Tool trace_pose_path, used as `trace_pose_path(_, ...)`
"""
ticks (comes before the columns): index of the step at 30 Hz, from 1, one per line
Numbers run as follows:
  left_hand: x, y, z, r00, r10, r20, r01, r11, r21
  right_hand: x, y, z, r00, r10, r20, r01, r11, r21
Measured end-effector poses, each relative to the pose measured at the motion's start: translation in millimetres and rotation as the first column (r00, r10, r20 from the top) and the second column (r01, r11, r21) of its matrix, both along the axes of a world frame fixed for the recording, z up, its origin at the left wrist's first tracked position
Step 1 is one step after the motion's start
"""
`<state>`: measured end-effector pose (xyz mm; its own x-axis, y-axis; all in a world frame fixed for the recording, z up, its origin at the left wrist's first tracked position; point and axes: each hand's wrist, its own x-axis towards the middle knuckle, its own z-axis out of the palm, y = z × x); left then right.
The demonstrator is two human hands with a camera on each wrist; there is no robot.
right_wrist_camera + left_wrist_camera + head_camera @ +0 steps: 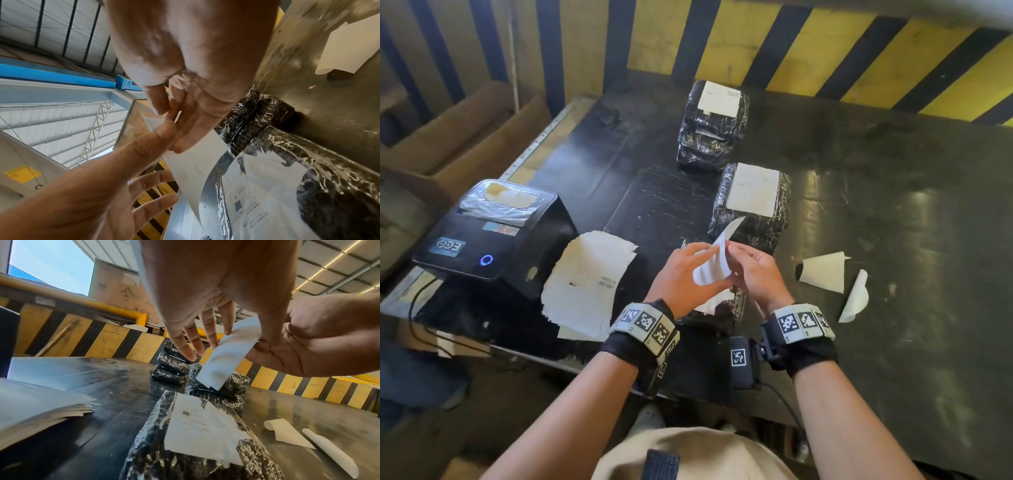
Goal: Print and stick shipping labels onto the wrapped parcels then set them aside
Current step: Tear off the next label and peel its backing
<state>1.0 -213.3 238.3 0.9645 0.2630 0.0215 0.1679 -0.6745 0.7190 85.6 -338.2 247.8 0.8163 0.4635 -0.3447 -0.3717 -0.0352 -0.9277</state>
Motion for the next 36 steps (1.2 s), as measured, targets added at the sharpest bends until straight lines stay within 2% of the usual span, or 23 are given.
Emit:
trace_pose_path(4,2,-5,2,0.998,-0.023,0.063,0.027,0.998,-0.057,1,-10,3,0.999,0.004,-0.045,-0.001,0.998,0.071)
trace_pose_path(10,3,-12,7,0.997,-0.01,0.071,0.019,0.993,-0.115,2,-26,3,0.998,0.058,0.022,-0.059,0.997,0.052)
trace_pose_path(19,3,-19,-5,0.998,0.004,0.069,0.007,0.988,-0.157,4,-41,4,0.981,0.193,0.015,-0.193,0.973,0.126)
trace_pose_path(24,9,-12,-2,0.996,-0.028,0.081,0.042,0.982,-0.182,8,-34,5,0.988,0.157,0.009,-0.157,0.981,0.114)
trace_pose_path(36,20,-1,-1,0.985,0.047,0.167,-0.011,0.978,-0.21,10,-16,1,0.998,0.048,0.042,-0.053,0.993,0.107)
